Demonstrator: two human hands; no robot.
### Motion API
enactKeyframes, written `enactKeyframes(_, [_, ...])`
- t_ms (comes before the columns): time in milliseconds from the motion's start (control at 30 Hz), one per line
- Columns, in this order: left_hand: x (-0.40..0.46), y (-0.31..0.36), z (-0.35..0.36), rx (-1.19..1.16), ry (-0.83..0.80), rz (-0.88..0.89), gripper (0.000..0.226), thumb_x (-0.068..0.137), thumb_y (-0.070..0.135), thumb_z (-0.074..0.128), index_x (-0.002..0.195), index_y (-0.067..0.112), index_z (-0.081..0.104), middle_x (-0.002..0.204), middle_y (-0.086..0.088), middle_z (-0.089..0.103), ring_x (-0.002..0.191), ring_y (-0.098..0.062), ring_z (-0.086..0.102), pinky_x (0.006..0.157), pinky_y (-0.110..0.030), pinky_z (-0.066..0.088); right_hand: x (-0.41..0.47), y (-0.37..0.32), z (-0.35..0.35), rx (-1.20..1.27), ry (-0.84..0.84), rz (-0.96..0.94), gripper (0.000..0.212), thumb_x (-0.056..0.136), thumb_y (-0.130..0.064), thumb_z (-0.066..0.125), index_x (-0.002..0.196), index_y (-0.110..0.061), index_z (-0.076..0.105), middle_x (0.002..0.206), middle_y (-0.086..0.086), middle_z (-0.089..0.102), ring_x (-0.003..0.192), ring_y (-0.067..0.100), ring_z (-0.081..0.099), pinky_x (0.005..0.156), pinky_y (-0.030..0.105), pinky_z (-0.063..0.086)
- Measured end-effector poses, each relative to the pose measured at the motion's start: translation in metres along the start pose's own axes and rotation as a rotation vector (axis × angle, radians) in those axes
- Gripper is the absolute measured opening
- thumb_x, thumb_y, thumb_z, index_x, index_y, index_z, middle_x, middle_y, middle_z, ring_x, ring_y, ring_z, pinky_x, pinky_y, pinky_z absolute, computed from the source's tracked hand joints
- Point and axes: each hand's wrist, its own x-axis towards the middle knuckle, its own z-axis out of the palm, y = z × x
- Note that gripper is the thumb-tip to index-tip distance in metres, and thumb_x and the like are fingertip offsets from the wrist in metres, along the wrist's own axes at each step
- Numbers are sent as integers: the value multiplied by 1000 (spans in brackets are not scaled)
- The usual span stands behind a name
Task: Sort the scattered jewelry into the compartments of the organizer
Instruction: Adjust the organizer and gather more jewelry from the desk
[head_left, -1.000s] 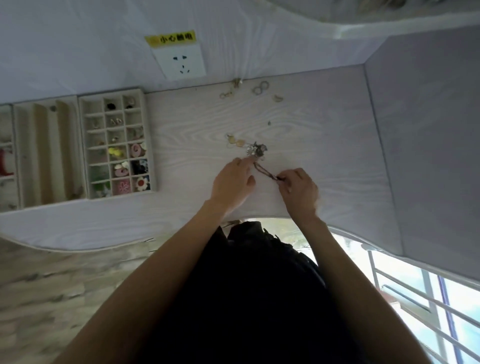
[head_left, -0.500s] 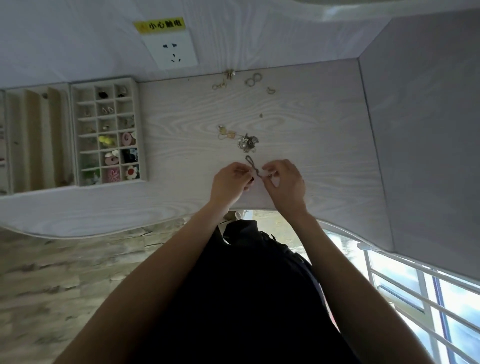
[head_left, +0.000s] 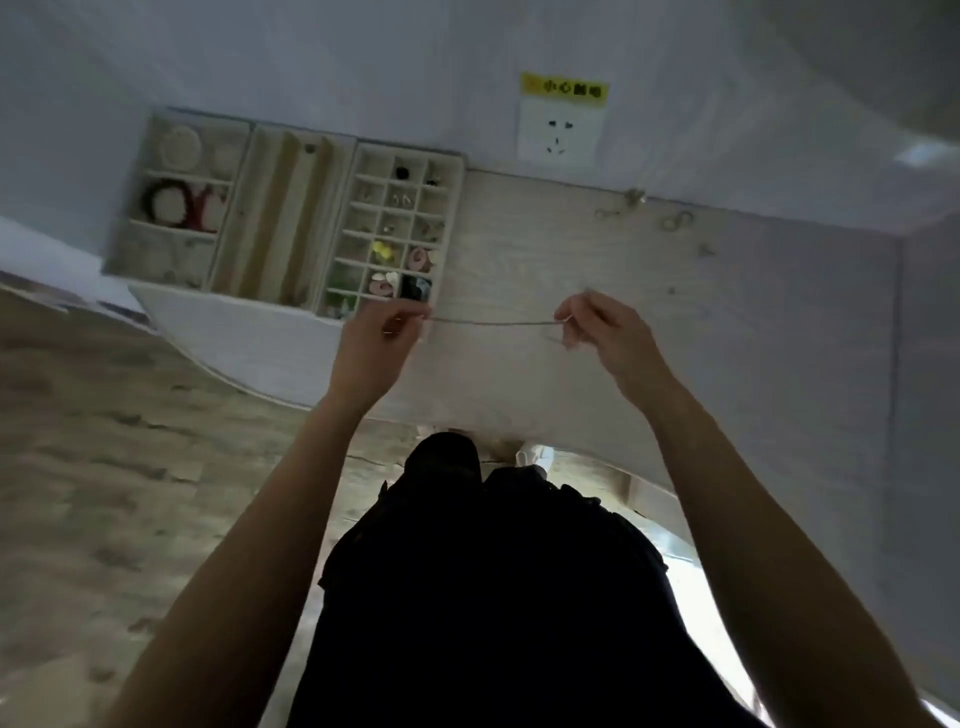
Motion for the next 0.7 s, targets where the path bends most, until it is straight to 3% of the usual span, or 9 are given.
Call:
enactKeyframes(100, [-6,-31,-37,4,137,14,16,91,10,59,100,15,71,95,5,67,80,-1,60,72,0,40,25,-23,24,-132,-50,-27,25,97,-10,47,82,-17,66,79,-5,64,59,2,51,65,16,42])
enactKeyframes(200, [-10,-59,-72,-31,279,-42,14,89,12,62,101,14,70,93,3,67,75,8,59,71,0,40,53,-50,50,-197,-161,-71,18,95,-9,50,94,-7,67,77,-5,63,62,4,56,65,15,47])
enactKeyframes(267, [-9,-76,-93,-69,357,-84,13,87,14,65,100,16,70,90,4,67,73,11,58,70,-1,42,73,-72,78,-294,-208,-131,14,94,-8,54,96,-10,67,77,-1,65,62,4,59,63,17,50])
enactKeyframes(433, [6,-109,-124,-66,478,-114,9,84,13,69,92,16,72,92,1,66,77,-9,64,75,-17,51,129,-110,146,-326,-120,-211,6,86,-9,64,91,-12,67,75,2,66,62,7,63,62,22,53])
enactKeyframes(500, [16,-116,-131,-53,498,-89,11,85,10,68,94,12,73,92,-1,65,76,-13,63,74,-16,51,153,-123,171,-351,-93,-221,5,86,-10,64,90,-12,67,74,2,66,62,10,62,61,24,54])
enactKeyframes(600, [31,-121,-131,12,521,-47,12,85,11,68,95,13,74,88,-1,67,71,-15,64,68,-25,53,188,-137,206,-398,-37,-231,5,87,-12,64,90,-13,66,74,2,65,58,4,60,56,19,49])
enactKeyframes(700, [42,-120,-124,164,524,-47,8,83,18,69,90,18,72,83,3,69,73,-17,63,66,-30,51,218,-141,233,-524,-16,-307,6,86,-15,63,89,-16,67,81,0,67,70,7,60,67,19,48])
